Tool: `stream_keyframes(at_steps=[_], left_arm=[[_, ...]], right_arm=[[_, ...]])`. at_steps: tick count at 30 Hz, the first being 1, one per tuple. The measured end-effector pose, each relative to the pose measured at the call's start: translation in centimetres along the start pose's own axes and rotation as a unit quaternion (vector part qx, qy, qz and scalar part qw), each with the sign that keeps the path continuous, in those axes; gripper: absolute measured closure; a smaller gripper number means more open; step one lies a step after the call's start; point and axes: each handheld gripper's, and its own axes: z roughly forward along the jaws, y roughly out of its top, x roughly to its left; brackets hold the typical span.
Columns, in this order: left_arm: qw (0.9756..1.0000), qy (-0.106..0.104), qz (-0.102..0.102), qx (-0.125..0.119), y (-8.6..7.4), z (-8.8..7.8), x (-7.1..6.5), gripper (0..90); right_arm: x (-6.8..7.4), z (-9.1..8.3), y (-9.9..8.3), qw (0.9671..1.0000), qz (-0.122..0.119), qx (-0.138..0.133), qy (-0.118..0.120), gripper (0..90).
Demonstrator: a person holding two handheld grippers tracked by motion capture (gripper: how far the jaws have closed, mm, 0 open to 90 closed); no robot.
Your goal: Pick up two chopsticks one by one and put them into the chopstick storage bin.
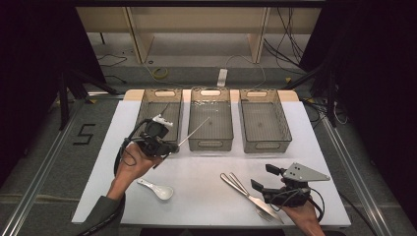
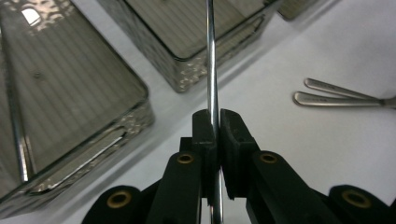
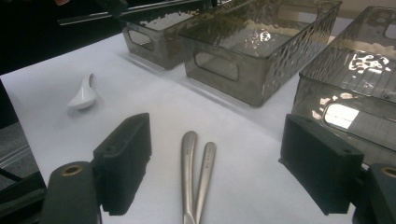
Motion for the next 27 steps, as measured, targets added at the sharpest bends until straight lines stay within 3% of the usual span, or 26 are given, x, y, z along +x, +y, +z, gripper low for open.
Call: stream_keyframes(at_steps=[12, 20, 27], left_arm=[[0.998, 0.032, -0.047, -0.025, 1.4, 0.2, 4.5, 84.8], [0.9934, 0.061, -0.081, -0.053, 2.4, -0.1, 7.6, 84.8], [0.9897, 0.073, -0.106, -0.062, 2.8, 0.6, 10.2, 84.7]], right_arm=[[-0.1, -0.1, 0.0, 1.0, 0.002, -0.001, 0.0, 25.4], [-0.1, -0.1, 0.0, 1.0, 0.004, -0.002, -0.001, 25.4], [-0.2, 0.0, 0.0, 1.0, 0.005, -0.002, 0.001, 25.4]])
